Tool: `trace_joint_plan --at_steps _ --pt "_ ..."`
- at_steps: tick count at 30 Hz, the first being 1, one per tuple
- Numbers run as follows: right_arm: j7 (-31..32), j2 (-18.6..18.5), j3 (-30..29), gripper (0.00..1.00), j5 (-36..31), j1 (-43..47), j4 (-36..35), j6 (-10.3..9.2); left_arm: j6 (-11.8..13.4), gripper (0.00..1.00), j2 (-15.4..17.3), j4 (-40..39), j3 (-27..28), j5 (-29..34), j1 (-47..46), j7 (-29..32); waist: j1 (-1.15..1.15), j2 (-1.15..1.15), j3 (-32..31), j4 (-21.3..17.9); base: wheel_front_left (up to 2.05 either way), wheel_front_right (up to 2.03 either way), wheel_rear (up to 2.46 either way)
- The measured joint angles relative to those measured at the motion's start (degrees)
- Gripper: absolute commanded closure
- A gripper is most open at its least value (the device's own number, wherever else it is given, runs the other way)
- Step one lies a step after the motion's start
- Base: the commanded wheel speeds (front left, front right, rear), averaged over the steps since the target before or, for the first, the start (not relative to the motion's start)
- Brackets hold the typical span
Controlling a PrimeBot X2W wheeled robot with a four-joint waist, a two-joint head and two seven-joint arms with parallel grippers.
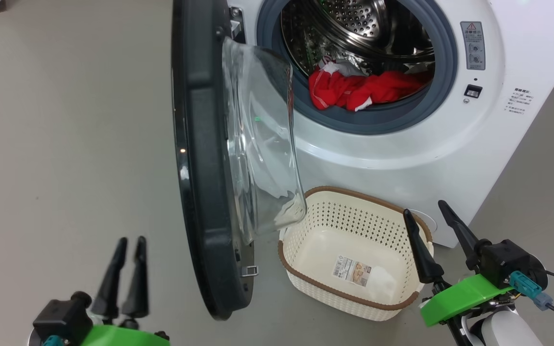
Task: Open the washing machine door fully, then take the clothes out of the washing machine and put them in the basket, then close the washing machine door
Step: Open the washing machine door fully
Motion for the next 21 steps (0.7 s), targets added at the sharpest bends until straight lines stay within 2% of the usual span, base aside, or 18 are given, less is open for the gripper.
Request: trace_joint_plan --at_steps 6,14,21 --pt "0.00 0.00 -0.01 0.00 0.04 0.01 0.03 0.00 -0.03 1.00 0.00 -3.11 0.57 -0.01 -0.09 0.00 0.00 0.00 -0.07 -0.18 0.00 0.00 0.00" --pt "0.00 0.02 0.24 0.00 0.62 0.80 0.34 0.00 1.92 1.00 0.03 -15.22 0.44 -1.29 -4.21 -0.01 0.00 0.00 -0.79 -0.32 0.00 0.00 0.00" --pt "0.00 0.03 0.40 0.00 0.63 0.84 0.36 0.00 2.09 1.00 0.05 -24.58 -4.74 -0.88 -5.53 0.89 0.00 0.00 -1.56 -1.03 0.00 0.00 0.00"
